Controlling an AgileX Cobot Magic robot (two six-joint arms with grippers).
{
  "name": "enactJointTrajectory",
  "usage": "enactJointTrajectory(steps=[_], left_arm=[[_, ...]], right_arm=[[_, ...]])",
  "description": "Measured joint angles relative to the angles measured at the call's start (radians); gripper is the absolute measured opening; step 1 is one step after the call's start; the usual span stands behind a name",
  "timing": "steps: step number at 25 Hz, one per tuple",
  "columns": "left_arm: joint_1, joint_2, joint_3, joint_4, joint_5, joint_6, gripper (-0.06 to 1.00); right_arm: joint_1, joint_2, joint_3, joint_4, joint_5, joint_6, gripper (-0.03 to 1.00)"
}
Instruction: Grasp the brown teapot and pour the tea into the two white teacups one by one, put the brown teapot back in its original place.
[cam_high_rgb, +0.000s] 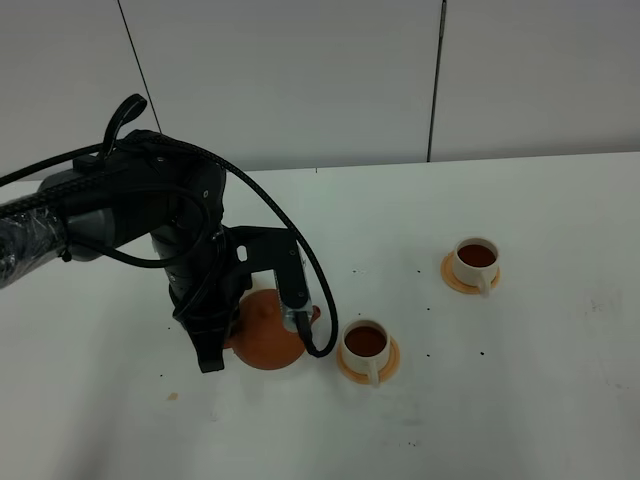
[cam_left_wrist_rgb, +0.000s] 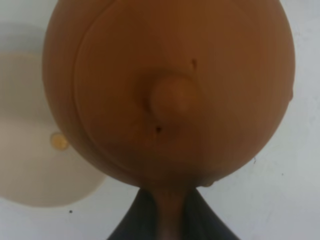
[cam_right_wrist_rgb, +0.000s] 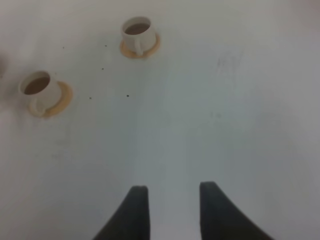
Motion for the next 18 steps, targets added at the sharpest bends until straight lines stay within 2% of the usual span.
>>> enactJointTrajectory(steps=[3, 6, 9, 15, 18], left_arm=[[-0.002, -0.006, 0.0, 0.0, 0.001, -0.021, 0.17], [0.013, -0.014, 0.0, 0.0, 0.009, -0.107, 0.17], [0.043, -0.036, 0.0, -0.001, 0.014, -0.268, 0.17], [0.099, -0.047, 0.0, -0.001, 0.039, -0.706, 0.17], [0.11, -0.047, 0.0, 0.024, 0.033, -0.841, 0.17]], right_arm=[[0.0, 0.0, 0.0, 0.0, 0.0, 0.0, 0.24], [0.0, 0.0, 0.0, 0.0, 0.0, 0.0, 0.24], [0.0, 0.0, 0.0, 0.0, 0.0, 0.0, 0.24], [0.0, 0.0, 0.0, 0.0, 0.0, 0.0, 0.24], [0.0, 0.0, 0.0, 0.0, 0.0, 0.0, 0.24]])
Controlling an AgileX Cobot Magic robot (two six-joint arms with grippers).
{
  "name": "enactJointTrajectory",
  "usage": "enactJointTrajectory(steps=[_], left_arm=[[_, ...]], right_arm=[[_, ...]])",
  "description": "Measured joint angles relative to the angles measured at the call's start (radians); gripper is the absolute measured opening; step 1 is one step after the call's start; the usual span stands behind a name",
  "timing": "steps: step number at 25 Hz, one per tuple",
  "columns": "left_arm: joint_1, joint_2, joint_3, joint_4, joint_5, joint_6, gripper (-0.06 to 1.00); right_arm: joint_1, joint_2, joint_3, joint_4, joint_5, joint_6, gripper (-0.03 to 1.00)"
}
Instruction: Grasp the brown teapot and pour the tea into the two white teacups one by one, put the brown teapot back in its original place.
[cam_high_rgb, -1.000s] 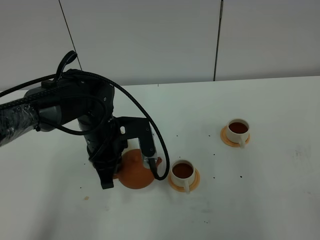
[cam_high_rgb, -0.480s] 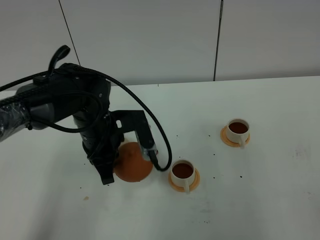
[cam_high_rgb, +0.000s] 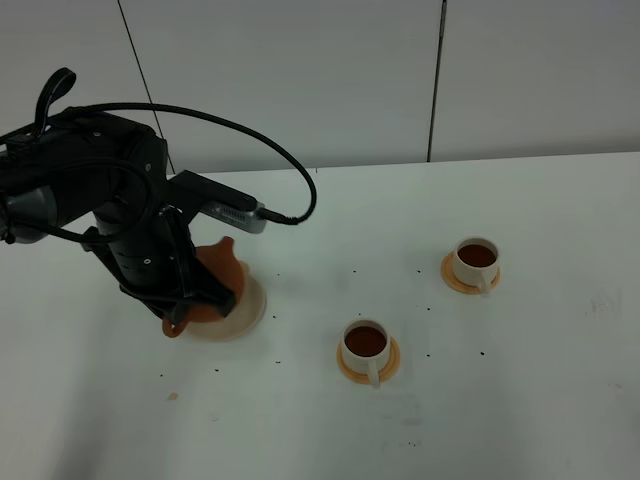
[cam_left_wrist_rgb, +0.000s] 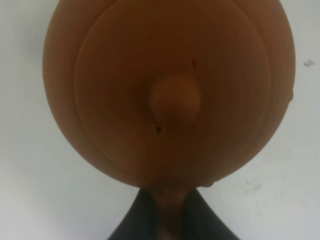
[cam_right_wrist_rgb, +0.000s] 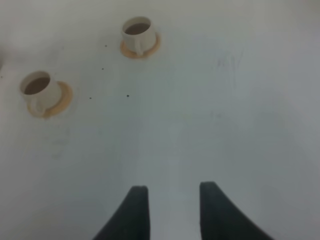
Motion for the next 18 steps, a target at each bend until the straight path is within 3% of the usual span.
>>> enactJointTrajectory(steps=[7, 18], left_arm=[[0.0, 0.005, 0.0, 0.035, -0.035, -0.237, 0.17], [0.0, 0.108, 0.0, -0.008, -0.142, -0.277, 0.17]], right_arm=[[0.0, 0.0, 0.0, 0.0, 0.0, 0.0, 0.24], [0.0, 0.0, 0.0, 0.0, 0.0, 0.0, 0.24]])
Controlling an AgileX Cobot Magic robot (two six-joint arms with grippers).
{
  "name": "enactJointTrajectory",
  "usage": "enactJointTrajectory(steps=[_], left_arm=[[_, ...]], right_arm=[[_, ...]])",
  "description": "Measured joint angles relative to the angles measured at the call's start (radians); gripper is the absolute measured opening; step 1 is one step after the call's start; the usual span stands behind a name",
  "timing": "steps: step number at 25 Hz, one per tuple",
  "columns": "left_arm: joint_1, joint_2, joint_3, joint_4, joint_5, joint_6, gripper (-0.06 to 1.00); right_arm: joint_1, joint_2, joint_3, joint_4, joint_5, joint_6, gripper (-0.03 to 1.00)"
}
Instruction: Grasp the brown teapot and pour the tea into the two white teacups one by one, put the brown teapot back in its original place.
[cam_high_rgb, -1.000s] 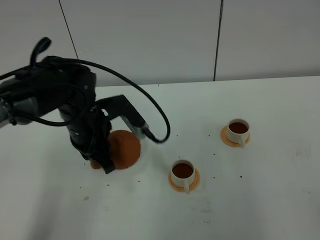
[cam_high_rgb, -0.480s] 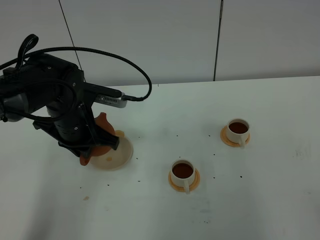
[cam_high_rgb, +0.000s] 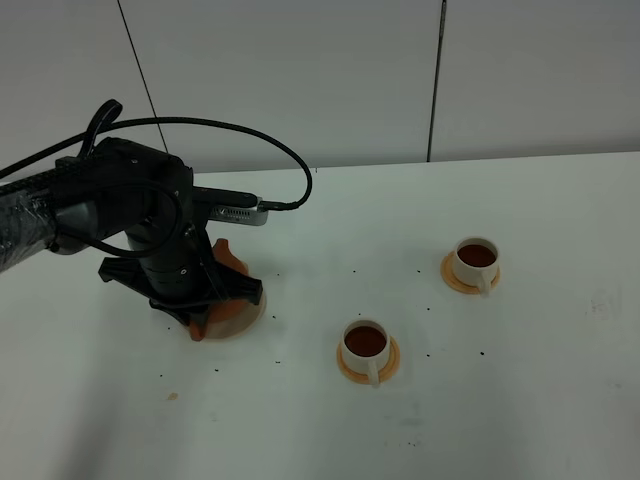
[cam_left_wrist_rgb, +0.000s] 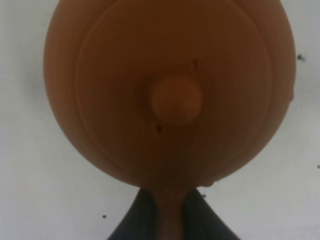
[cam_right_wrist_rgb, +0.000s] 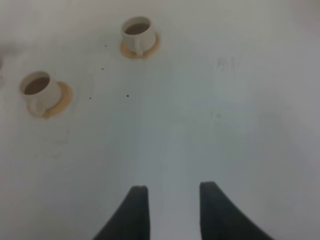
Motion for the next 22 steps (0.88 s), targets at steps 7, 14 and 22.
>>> enactJointTrajectory(steps=[7, 14, 22], left_arm=[[0.0, 0.022, 0.0, -0.001, -0.009, 0.0, 0.17], [0.0, 0.042, 0.0, 0.002, -0.014, 0.0, 0.17], [0.0, 0.047, 0.0, 0.006, -0.023, 0.0, 0.17]], right_arm=[[0.0, 0.0, 0.0, 0.0, 0.0, 0.0, 0.24], [0.0, 0.0, 0.0, 0.0, 0.0, 0.0, 0.24], [0.0, 0.0, 0.0, 0.0, 0.0, 0.0, 0.24]])
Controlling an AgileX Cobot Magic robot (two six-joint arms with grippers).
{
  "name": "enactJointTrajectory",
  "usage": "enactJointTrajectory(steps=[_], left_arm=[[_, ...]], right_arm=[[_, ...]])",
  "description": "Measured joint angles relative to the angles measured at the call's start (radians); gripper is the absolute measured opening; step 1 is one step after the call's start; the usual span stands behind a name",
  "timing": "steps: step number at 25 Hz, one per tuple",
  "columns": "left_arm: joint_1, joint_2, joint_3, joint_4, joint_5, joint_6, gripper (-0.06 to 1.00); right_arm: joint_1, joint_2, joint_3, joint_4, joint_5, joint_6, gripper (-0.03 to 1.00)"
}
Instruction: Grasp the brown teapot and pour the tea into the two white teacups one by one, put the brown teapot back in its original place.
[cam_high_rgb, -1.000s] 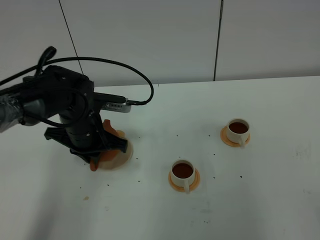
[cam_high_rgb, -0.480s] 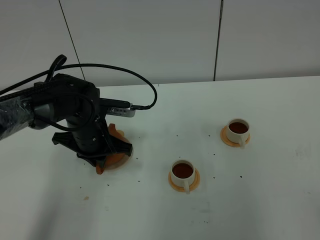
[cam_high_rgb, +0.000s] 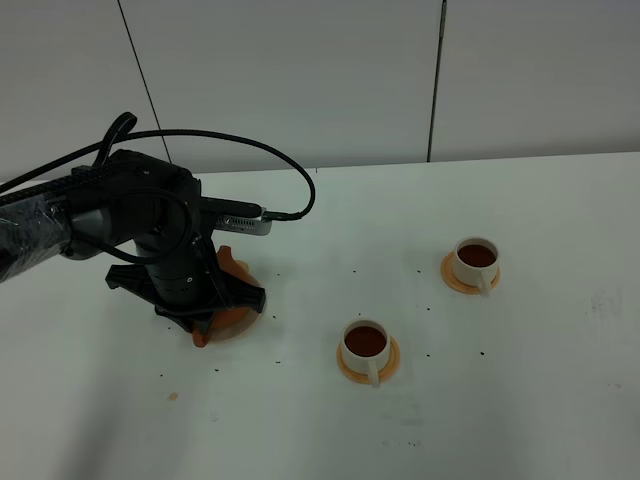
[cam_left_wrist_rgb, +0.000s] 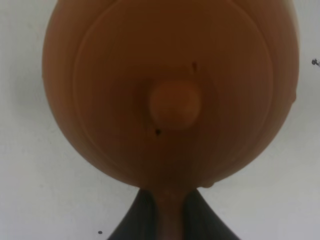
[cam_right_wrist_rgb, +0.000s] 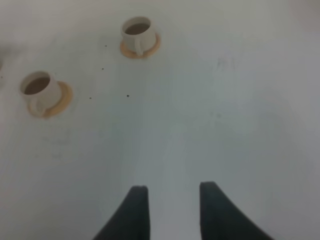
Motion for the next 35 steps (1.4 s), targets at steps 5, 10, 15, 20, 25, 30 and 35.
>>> enactJointTrajectory(steps=[5, 10, 15, 20, 25, 30, 35], left_arm=[[0.0, 0.0, 0.0, 0.013, 0.0, 0.0, 0.2], [0.0, 0.002, 0.0, 0.019, 0.01, 0.001, 0.37], [0.0, -0.001, 0.0, 0.034, 0.042, 0.004, 0.53], [0.0, -0.055, 0.0, 0.044, 0.098, 0.021, 0.55], [0.0, -0.12, 0.0, 0.044, 0.218, 0.105, 0.55], [0.031, -0.186, 0.003, 0.04, 0.343, 0.197, 0.55], [0.104, -0.307, 0.115, 0.03, 0.343, 0.283, 0.55]], right_arm=[[0.0, 0.0, 0.0, 0.0, 0.0, 0.0, 0.24], [0.0, 0.0, 0.0, 0.0, 0.0, 0.0, 0.24], [0.0, 0.0, 0.0, 0.0, 0.0, 0.0, 0.24], [0.0, 0.0, 0.0, 0.0, 0.0, 0.0, 0.24], [0.0, 0.0, 0.0, 0.0, 0.0, 0.0, 0.24], [0.0, 0.0, 0.0, 0.0, 0.0, 0.0, 0.24], [0.0, 0.0, 0.0, 0.0, 0.0, 0.0, 0.24]])
